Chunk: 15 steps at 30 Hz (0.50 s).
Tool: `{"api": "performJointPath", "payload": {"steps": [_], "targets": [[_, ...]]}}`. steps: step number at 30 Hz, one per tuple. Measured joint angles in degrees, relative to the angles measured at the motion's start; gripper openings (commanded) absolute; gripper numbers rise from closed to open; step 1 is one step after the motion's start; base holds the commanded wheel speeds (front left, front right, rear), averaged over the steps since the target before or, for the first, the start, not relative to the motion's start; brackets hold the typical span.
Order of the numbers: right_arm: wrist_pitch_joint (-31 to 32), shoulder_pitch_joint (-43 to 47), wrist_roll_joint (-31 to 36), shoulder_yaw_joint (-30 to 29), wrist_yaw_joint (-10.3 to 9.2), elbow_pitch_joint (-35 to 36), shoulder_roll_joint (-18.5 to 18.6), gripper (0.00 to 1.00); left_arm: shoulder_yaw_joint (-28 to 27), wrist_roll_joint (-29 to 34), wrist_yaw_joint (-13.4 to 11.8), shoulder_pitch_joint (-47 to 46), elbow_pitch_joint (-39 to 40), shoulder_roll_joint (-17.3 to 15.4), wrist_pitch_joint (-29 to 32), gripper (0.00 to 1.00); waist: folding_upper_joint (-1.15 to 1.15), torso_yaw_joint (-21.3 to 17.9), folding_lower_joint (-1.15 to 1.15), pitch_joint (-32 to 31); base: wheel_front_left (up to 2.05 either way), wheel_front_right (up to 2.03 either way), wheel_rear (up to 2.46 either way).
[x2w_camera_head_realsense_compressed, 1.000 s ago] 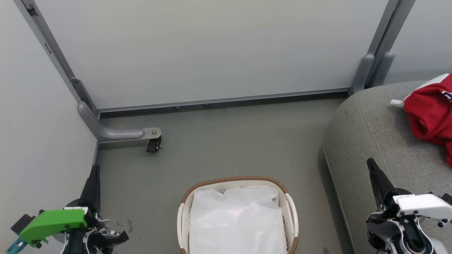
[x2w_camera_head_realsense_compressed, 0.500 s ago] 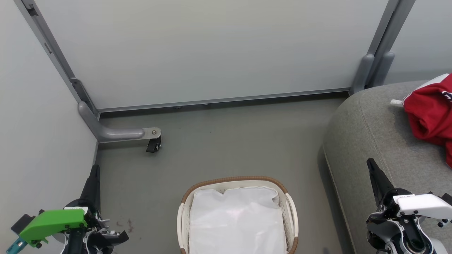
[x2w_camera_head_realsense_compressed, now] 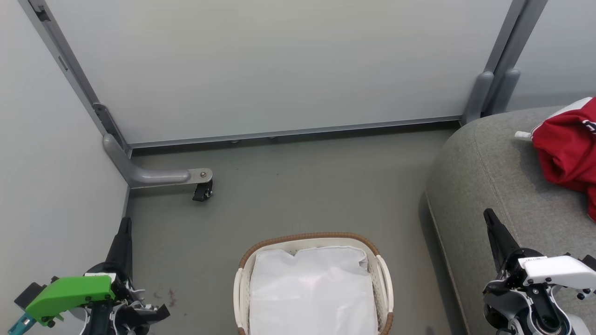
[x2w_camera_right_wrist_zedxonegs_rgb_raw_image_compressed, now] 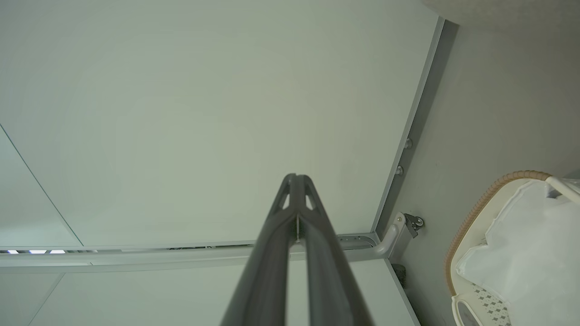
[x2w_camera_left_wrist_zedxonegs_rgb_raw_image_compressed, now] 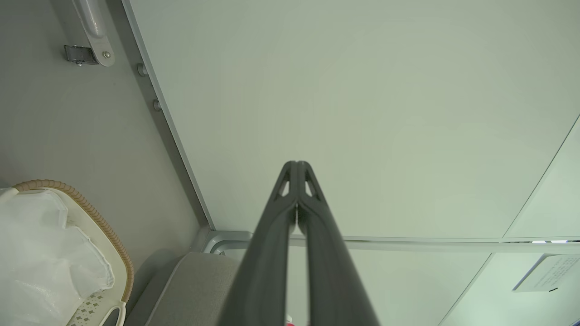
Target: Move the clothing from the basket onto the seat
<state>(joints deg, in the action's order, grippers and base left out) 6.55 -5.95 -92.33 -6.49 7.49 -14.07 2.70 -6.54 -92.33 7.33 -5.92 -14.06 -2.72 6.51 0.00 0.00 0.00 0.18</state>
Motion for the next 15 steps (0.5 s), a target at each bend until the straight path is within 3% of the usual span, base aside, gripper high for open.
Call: {"api": "performJointPath", "payload": {"steps": [15], "targets": [[0.0,0.0,0.0,0.0,0.00,0.0,0.0,0.00,0.0,0.0,0.0,0.0,0.0,0.0,0.0,0.00,0.00,0.0,0.00,0.0,0.00,0.00,0.00]]}}
